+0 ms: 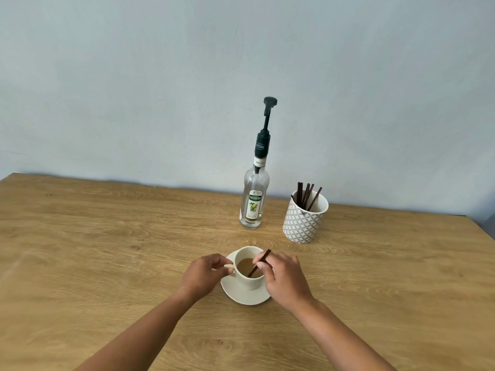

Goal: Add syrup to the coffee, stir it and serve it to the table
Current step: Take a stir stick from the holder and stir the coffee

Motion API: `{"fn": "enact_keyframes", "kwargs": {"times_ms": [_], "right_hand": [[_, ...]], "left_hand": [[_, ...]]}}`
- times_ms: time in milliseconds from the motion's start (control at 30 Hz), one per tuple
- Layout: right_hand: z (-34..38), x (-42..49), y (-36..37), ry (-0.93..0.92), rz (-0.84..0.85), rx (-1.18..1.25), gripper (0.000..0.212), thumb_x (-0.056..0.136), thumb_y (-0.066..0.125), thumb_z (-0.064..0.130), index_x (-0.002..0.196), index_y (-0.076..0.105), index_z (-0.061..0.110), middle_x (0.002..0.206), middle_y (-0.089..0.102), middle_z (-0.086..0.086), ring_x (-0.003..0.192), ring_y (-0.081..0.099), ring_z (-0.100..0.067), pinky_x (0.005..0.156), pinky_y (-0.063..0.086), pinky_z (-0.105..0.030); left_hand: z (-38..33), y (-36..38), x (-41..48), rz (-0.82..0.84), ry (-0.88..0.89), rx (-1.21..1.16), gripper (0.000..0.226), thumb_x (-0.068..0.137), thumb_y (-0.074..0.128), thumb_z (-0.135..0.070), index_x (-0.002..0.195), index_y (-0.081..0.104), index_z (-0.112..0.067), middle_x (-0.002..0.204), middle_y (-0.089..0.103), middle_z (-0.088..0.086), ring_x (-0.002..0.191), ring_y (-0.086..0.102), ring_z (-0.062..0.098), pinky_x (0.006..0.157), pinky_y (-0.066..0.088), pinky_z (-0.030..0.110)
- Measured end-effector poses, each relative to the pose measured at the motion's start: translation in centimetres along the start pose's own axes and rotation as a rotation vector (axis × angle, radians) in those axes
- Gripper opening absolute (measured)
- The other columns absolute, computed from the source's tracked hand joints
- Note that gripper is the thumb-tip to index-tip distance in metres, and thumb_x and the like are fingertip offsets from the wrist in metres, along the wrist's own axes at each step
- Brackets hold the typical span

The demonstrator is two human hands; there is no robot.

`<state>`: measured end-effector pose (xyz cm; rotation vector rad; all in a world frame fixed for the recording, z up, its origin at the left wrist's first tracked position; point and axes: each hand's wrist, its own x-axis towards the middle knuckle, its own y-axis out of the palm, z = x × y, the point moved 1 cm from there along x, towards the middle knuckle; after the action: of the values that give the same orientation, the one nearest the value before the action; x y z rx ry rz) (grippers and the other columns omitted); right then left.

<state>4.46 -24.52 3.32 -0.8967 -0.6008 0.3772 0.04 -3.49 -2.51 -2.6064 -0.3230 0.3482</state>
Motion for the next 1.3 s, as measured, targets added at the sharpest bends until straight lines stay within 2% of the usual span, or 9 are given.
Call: {"fn": "enact_keyframes", "kwargs": {"times_ms": [167,400,567,733,1133,1300], "right_hand": [[0.3,0.5,0.5,0.008,-0.022,-0.006,0.014,0.091,0.061,0.02,0.099,0.068,0.029,0.091,0.072,0.011,0.086,0.062,-0.012,0.079,0.04,-0.036],[-0.6,1.0,-0.6,0.022,-0.008,-0.175,0.013,0.091,0.058,0.017,0.097,0.064,0.027,0.084,0.068,0.01,0.082,0.059,-0.015,0.08,0.038,-0.038],[-0.5,0.4,-0.9,0.019,-0.008,-0.131,0.014,0.091,0.056,0.014,0.096,0.059,0.027,0.081,0.065,0.012,0.079,0.058,-0.013,0.078,0.039,-0.038],[-0.2,-0.1,-0.3,0.025,-0.032,-0.016,0.013,0.091,0.059,0.016,0.097,0.064,0.027,0.079,0.066,0.011,0.077,0.059,-0.012,0.079,0.04,-0.038],[-0.9,0.4,-1.0,0.035,-0.114,-0.176,0.016,0.088,0.064,0.009,0.095,0.065,0.023,0.075,0.066,0.01,0.073,0.06,-0.016,0.075,0.042,-0.039],[-0.3,0.5,-0.2,0.02,-0.106,-0.121,0.018,0.087,0.065,0.009,0.095,0.065,0.025,0.076,0.066,0.01,0.073,0.06,-0.015,0.073,0.041,-0.038]], "left_hand": [[-0.1,-0.1,0.0,0.006,-0.006,-0.005,0.005,0.08,0.079,-0.038,0.084,0.076,-0.038,0.09,0.077,-0.016,0.091,0.069,0.004,0.087,0.055,0.037],[-0.2,-0.1,0.0,0.008,-0.008,0.005,0.006,0.08,0.079,-0.038,0.086,0.076,-0.037,0.091,0.077,-0.015,0.091,0.069,0.006,0.089,0.056,0.039],[-0.1,-0.1,0.0,0.012,-0.019,-0.007,0.006,0.079,0.079,-0.038,0.084,0.076,-0.038,0.09,0.077,-0.015,0.091,0.07,0.006,0.088,0.057,0.038],[-0.2,-0.1,0.0,0.011,-0.022,-0.007,0.006,0.079,0.079,-0.039,0.084,0.077,-0.039,0.091,0.077,-0.015,0.092,0.068,0.004,0.088,0.055,0.036],[-0.4,-0.2,-0.2,0.02,-0.026,-0.013,0.006,0.081,0.079,-0.036,0.086,0.077,-0.036,0.093,0.077,-0.012,0.091,0.07,0.009,0.088,0.055,0.037],[-0.4,-0.3,-0.2,0.019,-0.021,-0.003,0.006,0.081,0.079,-0.036,0.086,0.077,-0.036,0.092,0.077,-0.012,0.09,0.07,0.008,0.088,0.056,0.038]]}}
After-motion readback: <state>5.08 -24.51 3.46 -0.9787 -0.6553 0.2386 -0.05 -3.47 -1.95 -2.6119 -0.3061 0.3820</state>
